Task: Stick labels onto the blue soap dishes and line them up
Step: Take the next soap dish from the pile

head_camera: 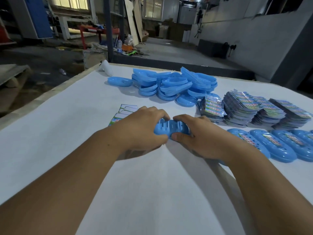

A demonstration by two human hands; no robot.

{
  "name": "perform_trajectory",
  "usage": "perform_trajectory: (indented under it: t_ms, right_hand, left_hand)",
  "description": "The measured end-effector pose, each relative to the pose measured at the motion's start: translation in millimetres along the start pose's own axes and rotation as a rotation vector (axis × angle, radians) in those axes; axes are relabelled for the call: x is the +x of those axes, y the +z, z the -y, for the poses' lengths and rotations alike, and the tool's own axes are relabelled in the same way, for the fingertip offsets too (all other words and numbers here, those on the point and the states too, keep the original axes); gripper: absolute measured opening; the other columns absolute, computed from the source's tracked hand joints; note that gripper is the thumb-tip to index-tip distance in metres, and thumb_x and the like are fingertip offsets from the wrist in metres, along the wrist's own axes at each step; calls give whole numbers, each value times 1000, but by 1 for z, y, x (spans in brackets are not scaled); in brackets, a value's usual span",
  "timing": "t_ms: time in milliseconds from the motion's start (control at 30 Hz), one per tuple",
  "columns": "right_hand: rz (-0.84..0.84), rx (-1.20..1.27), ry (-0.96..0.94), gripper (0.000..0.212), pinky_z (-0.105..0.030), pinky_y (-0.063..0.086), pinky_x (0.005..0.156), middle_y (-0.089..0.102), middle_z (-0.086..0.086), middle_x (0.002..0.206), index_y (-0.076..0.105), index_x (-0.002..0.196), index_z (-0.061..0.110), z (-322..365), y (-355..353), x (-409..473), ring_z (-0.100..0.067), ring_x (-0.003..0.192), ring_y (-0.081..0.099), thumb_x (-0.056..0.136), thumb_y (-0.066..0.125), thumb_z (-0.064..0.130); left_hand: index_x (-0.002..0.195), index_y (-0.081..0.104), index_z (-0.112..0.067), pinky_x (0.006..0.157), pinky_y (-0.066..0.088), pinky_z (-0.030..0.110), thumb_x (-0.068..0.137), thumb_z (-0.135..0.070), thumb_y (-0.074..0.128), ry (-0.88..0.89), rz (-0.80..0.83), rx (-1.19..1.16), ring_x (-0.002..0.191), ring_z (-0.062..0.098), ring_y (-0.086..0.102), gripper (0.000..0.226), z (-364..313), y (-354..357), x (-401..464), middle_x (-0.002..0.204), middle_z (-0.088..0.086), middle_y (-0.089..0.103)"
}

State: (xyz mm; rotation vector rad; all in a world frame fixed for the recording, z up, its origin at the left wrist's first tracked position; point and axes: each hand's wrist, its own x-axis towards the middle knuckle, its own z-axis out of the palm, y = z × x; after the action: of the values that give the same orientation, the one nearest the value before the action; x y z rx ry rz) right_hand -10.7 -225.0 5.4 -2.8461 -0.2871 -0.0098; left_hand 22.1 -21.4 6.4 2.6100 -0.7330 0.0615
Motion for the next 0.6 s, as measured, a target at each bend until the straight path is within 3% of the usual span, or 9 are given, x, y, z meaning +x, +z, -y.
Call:
perform_trajectory:
  t_ms: [100,167,267,300,367,467,600]
  right_hand:
    - [-7,-2,-3,60,-33,33,82,31,28,83,39,150,40,-1,1,1,-19,110,41,96,55,59]
    - [-16,-15,-10,61,-34,36,84,37,27,85,39,150,39,0,1,1,-23,118,46,95,55,61]
    - [-44,-1,13,69,-37,41,93,61,10,120,36,152,37,4,-2,-1,-26,129,47,92,51,67]
    - [-70,14,25,70,-39,42,99,59,6,134,36,153,37,5,-3,-1,-26,131,47,91,49,68]
    - [-133,53,35,67,-44,42,106,55,4,145,37,151,37,6,-4,0,-26,129,50,92,47,68]
    - [-203,108,46,64,-44,44,104,55,6,143,41,148,36,6,-5,0,-24,121,55,93,48,66]
    - [-227,134,55,60,-43,43,104,56,8,140,43,146,36,6,-3,-1,-21,126,52,94,49,64]
  left_hand:
    - [125,49,-43,82,38,28,80,-47,67,-15,10,23,102,6,43,49,2,2,2,112,-16,50]
    - [122,50,-45,82,40,29,81,-51,65,-26,19,8,101,6,46,44,1,1,1,111,-16,51]
    - [119,56,-45,80,44,32,90,-55,56,-133,-28,-84,96,7,53,30,1,-4,1,106,-17,54]
    - [118,58,-40,81,46,32,95,-50,52,-204,-69,-99,96,9,55,26,2,-7,2,108,-14,57]
    - [118,61,-28,79,46,32,99,-40,48,-356,-151,11,96,15,57,26,8,-15,2,111,-4,61]
    - [123,56,-18,71,38,31,98,-43,52,-533,-128,288,91,19,51,36,21,-28,-4,102,4,52]
    - [125,53,-16,64,36,29,92,-49,64,-596,-46,327,87,18,51,48,28,-36,-10,101,3,56]
